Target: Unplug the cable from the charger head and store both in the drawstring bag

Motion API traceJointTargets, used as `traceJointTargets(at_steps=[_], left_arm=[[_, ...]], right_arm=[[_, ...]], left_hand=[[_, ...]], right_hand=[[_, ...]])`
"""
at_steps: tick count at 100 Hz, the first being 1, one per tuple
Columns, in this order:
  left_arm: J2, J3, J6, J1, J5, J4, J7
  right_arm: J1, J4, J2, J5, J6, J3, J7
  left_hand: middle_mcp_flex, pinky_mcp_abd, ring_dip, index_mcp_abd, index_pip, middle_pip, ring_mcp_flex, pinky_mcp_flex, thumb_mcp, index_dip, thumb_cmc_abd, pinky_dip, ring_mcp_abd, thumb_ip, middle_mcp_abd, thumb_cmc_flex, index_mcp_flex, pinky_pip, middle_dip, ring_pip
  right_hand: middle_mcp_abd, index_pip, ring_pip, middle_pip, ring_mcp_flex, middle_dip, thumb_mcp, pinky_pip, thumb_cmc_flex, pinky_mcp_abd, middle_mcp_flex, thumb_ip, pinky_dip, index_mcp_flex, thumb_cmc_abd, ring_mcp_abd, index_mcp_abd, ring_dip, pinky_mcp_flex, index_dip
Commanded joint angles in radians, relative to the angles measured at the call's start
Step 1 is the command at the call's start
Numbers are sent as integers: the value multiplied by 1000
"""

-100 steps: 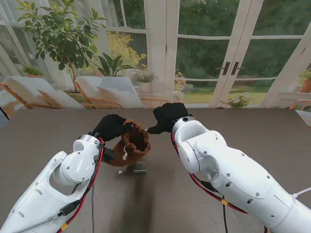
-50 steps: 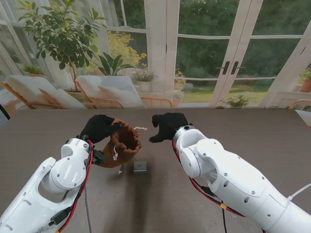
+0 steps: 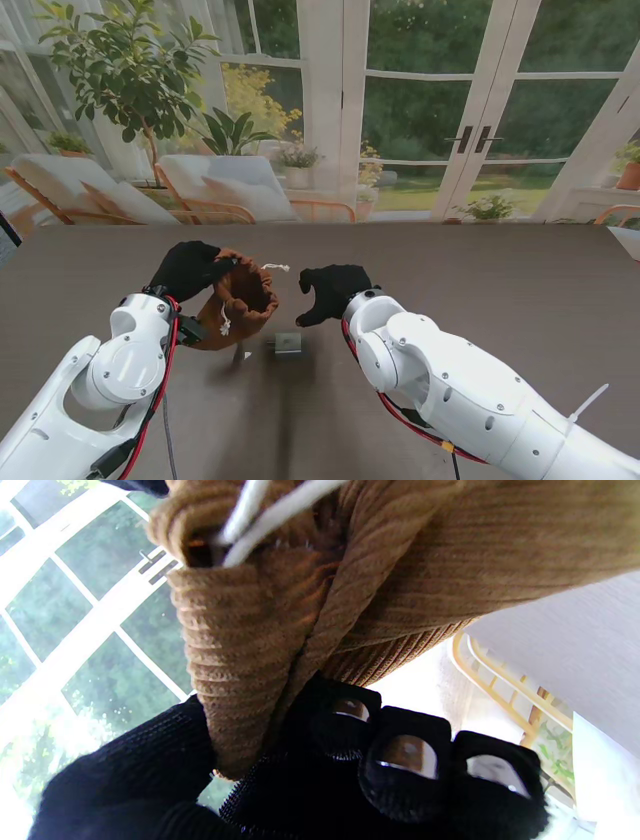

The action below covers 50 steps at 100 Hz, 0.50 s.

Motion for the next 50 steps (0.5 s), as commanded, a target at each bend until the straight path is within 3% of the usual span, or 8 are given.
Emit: traceJointTargets(at_steps=[1,50], left_arm=[[-1,-6,1,9,0,-14,-14],[-1,-18,2,28,-10,-31,-16]], right_arm=[[-9,18,-14,5,2,-18,5],[10,137,-63,47,13,-128,-110]], left_hand=[[40,-24,-2,89,-8,1,45,35,11,6,14,1,-3,27,2,37,43,160,11,34],[41,-22,-1,88,-8,-2,45,34,9,5,14,8,-3,26,2,39,41,157,16,33]], right_hand=[[12,-12,5,27,18,22,3,-12,-6,21,-38,10,21,-49,-50,-33,-19,-2,438,-19],[6,-13,42,62,20,53,-55,12,75,3,-58,6,62,-60,-59,-64,-35,20,429,-21]])
